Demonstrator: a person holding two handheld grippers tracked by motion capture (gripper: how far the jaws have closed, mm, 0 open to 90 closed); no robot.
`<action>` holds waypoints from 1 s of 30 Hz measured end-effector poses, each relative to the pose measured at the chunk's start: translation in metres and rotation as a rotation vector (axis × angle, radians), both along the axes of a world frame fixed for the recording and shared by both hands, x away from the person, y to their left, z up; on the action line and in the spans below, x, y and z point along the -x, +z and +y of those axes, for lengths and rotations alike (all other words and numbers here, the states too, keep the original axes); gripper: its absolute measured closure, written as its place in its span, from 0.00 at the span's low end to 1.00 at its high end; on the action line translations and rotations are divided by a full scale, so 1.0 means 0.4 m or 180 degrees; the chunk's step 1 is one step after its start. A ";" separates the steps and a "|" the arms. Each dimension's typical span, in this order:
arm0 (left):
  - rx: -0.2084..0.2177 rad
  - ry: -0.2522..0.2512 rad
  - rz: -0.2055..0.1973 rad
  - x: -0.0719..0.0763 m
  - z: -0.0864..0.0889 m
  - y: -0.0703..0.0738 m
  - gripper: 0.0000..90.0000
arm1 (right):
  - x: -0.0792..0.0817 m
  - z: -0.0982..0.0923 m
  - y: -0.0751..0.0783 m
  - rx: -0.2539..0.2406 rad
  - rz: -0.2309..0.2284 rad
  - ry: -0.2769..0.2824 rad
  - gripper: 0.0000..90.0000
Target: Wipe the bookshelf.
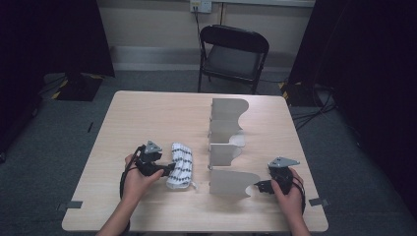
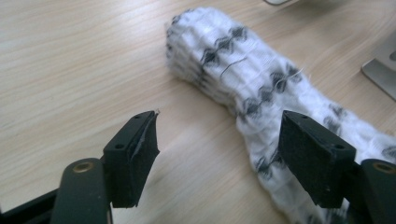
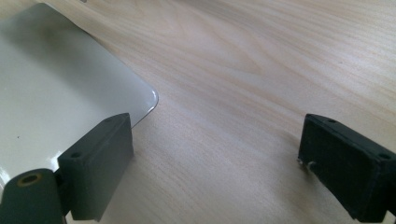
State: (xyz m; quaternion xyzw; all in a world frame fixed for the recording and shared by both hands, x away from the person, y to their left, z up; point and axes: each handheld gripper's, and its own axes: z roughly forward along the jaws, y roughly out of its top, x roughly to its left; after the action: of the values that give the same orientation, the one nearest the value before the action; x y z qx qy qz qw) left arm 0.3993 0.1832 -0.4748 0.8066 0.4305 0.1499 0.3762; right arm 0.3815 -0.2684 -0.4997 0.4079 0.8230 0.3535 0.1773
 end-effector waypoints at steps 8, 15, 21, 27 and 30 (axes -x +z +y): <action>0.0006 -0.0059 0.0002 0.011 0.036 -0.008 0.27 | 0.000 0.000 0.000 0.0000 -0.0001 0.0000 0.10; -0.0013 0.0014 -0.0020 0.014 0.067 -0.010 0.27 | 0.000 0.000 0.000 0.0000 -0.0001 0.0000 0.10; -0.0049 0.0031 -0.0018 0.019 0.086 -0.020 0.27 | 0.000 0.000 0.000 0.0001 -0.0001 0.0000 0.10; -0.0106 0.0024 -0.0018 0.025 0.106 -0.029 0.27 | 0.000 0.000 0.000 0.0001 -0.0003 0.0001 0.10; -0.0120 0.0023 -0.0023 0.028 0.118 -0.035 0.27 | 0.000 0.000 0.000 0.0001 -0.0002 0.0000 0.10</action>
State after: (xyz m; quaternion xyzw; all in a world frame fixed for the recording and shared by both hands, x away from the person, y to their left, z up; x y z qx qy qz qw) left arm 0.3880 0.2303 -0.4888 0.8115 0.4292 0.1623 0.3619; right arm 0.3814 -0.2684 -0.4997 0.4078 0.8230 0.3534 0.1776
